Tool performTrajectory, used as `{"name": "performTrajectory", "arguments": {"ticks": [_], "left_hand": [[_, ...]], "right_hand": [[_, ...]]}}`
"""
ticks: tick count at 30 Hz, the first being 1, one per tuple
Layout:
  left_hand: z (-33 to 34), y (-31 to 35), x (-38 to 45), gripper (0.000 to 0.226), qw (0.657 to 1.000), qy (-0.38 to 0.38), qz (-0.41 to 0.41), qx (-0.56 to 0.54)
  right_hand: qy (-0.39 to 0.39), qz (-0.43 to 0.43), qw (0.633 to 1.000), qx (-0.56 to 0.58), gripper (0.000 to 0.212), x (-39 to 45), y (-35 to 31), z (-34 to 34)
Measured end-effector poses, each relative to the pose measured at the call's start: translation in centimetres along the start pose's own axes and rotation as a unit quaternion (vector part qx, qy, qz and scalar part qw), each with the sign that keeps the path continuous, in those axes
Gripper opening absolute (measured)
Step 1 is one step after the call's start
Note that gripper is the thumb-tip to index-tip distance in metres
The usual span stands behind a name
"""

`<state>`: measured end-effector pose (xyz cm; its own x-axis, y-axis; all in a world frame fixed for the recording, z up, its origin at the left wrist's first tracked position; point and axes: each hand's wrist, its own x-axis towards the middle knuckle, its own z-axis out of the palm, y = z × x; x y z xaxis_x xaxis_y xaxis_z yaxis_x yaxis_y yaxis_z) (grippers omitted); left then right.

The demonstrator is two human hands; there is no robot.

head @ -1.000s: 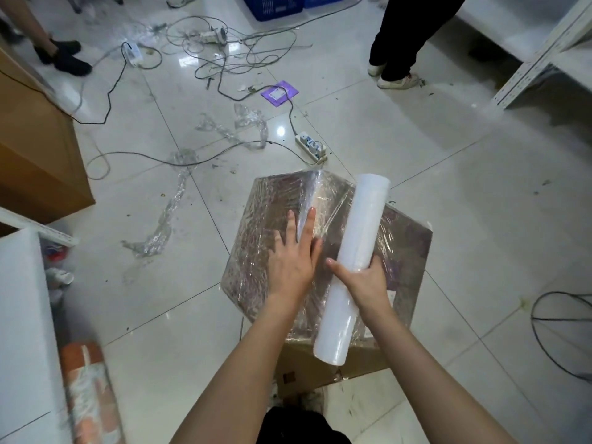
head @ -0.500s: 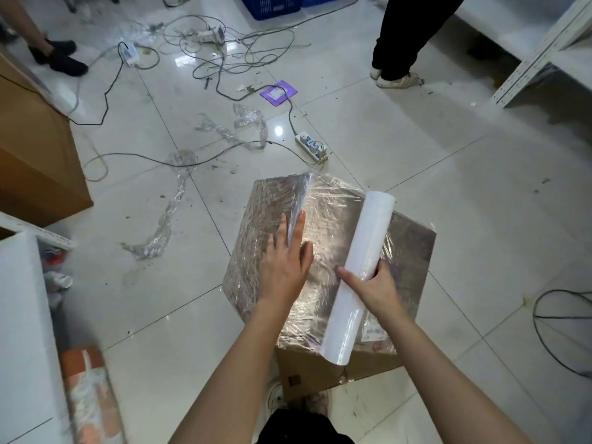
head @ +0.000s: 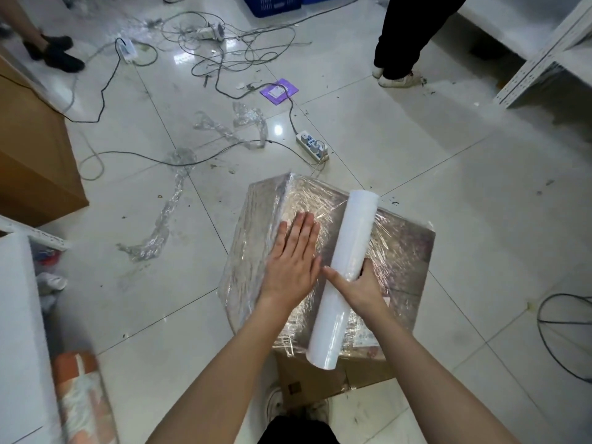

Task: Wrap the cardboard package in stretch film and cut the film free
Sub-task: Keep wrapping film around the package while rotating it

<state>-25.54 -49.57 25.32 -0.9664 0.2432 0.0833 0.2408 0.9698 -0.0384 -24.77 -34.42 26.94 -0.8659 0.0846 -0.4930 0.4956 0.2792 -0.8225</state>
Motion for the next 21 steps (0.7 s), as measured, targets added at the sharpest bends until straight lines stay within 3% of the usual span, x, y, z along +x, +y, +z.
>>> {"name": "performTrajectory", "arguments": {"ticks": [5,8,11,14,21], "left_hand": [[0.2,-1.8,0.9,0.061,0.999,0.021,0.023,0.028],[-0.3,-3.0,0.2,0.074,0.995,-0.009,-0.1,-0.005],[-0.4,-3.7,-1.7,0.078,0.948,-0.072,-0.28,-0.131],[0.1,-4.5,-3.3,0.076,0.929,-0.056,-0.305,-0.204],[2.3,-7.7,-4.6,0.075,0.919,-0.019,-0.342,-0.195]], "right_hand": [[0.038,-0.007,0.999,0.027,0.059,0.6,0.1,2.1],[0.035,-0.012,0.999,0.033,0.06,0.5,0.0,2.9],[0.02,-0.02,0.999,0.018,0.062,0.6,0.2,3.7],[0.01,-0.03,0.999,-0.008,0.062,0.7,0.1,5.2],[0.003,-0.049,0.997,-0.064,0.064,1.7,-0.1,9.0]]}}
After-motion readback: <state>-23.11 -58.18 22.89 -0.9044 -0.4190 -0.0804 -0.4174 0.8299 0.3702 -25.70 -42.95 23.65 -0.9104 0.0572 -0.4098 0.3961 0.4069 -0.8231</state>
